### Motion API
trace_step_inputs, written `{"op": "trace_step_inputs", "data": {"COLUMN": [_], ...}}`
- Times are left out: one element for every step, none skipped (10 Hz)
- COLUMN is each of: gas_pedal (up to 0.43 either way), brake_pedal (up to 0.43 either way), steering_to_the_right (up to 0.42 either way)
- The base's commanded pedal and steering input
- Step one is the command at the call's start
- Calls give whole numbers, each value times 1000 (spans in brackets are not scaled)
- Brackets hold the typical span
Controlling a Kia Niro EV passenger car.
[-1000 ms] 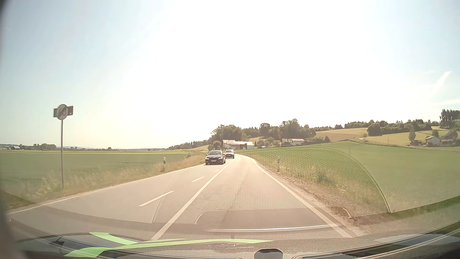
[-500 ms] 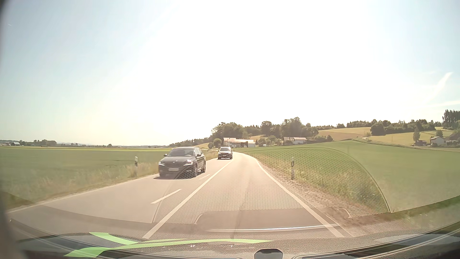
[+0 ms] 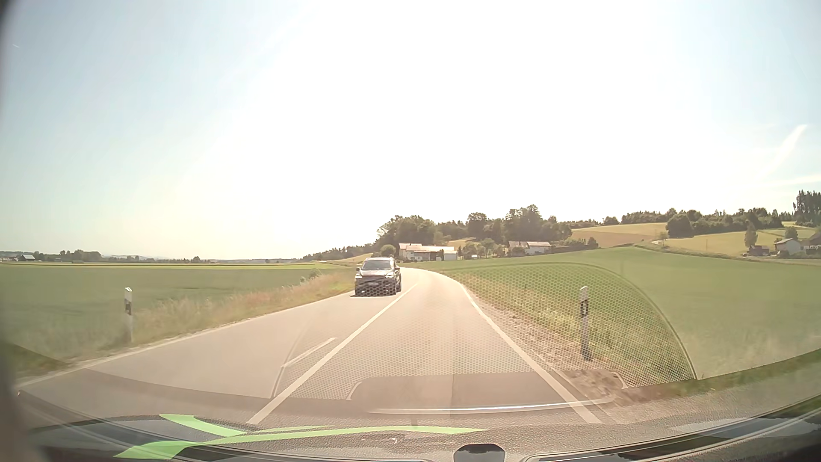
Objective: Follow the waypoints while adhering to traffic rules and regulations
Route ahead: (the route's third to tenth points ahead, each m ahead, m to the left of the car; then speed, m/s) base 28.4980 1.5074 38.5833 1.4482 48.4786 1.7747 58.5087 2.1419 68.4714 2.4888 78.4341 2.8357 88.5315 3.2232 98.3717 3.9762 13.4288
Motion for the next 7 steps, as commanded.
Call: {"op": "trace_step_inputs", "data": {"gas_pedal": [409,409,409,409,390,378,378], "brake_pedal": [0,0,0,0,0,0,0], "steering_to_the_right": [-4,-4,-4,-3,-3,-3,-3]}}
